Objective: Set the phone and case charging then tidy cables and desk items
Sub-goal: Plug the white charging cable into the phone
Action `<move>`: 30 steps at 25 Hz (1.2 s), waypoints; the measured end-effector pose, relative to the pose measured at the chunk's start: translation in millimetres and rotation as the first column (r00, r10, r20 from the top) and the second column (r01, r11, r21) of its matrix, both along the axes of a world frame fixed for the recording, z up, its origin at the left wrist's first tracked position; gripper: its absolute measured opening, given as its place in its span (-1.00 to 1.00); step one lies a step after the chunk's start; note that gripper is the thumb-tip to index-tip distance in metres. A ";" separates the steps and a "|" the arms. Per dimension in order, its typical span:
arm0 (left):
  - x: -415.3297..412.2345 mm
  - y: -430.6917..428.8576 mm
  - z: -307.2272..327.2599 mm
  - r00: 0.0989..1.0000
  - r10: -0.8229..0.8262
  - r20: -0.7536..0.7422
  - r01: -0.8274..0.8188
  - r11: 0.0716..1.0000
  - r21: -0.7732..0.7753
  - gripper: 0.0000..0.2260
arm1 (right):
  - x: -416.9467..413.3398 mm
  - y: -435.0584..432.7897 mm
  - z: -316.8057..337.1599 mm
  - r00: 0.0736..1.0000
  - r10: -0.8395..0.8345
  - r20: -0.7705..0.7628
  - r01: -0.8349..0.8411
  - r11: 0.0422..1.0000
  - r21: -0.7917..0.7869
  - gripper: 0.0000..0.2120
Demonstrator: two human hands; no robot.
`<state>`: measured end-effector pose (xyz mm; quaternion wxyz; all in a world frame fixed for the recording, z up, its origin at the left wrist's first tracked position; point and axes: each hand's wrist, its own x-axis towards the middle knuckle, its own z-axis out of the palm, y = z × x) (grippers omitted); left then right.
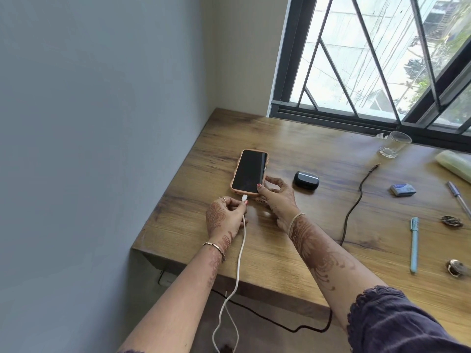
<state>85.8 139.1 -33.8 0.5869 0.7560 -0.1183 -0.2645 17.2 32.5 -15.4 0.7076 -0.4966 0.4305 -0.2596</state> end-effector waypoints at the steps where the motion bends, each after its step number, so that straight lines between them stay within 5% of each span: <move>1: 0.8 -0.7 0.0 1.000 0.002 -0.012 -0.002 1.000 0.005 -0.83 | 0.3 0.2 -0.5 1.000 -0.003 0.002 0.003 1.000 -0.007 -0.76; 6: 4.9 -2.1 1.4 0.995 -0.013 -0.094 0.014 1.000 0.004 -0.83 | 1.0 0.9 -1.1 1.000 -0.011 0.024 0.011 1.000 0.005 -0.78; 19: 2.4 -0.6 -1.9 0.999 -0.021 -0.027 0.021 1.000 -0.010 -0.84 | 0.9 0.4 -0.5 0.999 0.001 -0.048 -0.002 1.000 -0.023 -0.77; 30: 2.8 0.4 4.6 0.999 -0.037 -0.029 0.037 0.999 0.005 -0.86 | -0.8 0.8 2.4 0.999 0.001 0.036 -0.003 0.999 0.035 -0.76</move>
